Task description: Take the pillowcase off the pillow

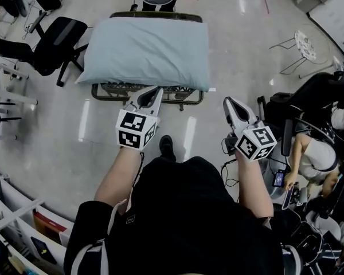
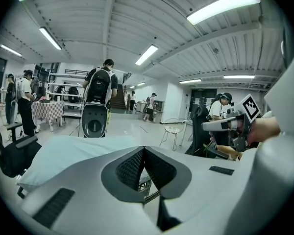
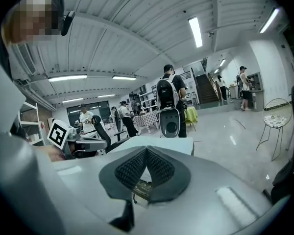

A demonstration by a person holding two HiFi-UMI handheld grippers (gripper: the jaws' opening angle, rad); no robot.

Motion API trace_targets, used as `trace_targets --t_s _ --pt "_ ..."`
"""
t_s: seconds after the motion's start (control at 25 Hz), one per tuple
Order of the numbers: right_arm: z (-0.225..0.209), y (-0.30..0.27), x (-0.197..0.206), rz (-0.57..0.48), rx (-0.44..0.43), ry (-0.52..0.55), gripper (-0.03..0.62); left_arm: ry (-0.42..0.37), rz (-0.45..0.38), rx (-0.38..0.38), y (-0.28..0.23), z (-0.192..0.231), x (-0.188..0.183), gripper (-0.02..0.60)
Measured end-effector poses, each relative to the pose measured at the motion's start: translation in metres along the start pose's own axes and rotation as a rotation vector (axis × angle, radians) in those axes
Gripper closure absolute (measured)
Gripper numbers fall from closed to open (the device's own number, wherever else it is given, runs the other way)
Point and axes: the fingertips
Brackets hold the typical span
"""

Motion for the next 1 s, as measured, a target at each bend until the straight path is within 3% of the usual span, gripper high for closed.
trace_targets --t_s 0.48,0.52,0.56,0.8,1.0 --pt "-0.075 -0.049 0.025 0.126 0.08 -0.031 0.583 -0.001 0.154 0.112 -0.094 0.005 0.026 0.58" --pt "-0.084 -0.055 0.028 0.139 0.08 -0.034 0.583 -0.002 0.174 0.131 -0.105 0.002 0.028 0.505" --pt "-0.092 -0.062 0.03 0.15 0.078 -0.037 0.583 -0.001 0.199 0.144 -0.116 -0.001 0.032 0.469" --pt "-0.132 -0.103 0.043 0.21 0.047 -0.055 0.582 -0.033 0.368 0.141 -0.176 -0.001 0.06 0.408" --pt "-0.157 -0.135 0.074 0.261 0.007 -0.115 0.559 -0.125 0.545 0.089 -0.208 0.007 0.089 0.353"
Point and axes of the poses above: the fingertips, and each gripper's own axes: y backward along the fingers, z to its left, x out of its underside, and after that the axes turned 3 degrees about z, right-handed
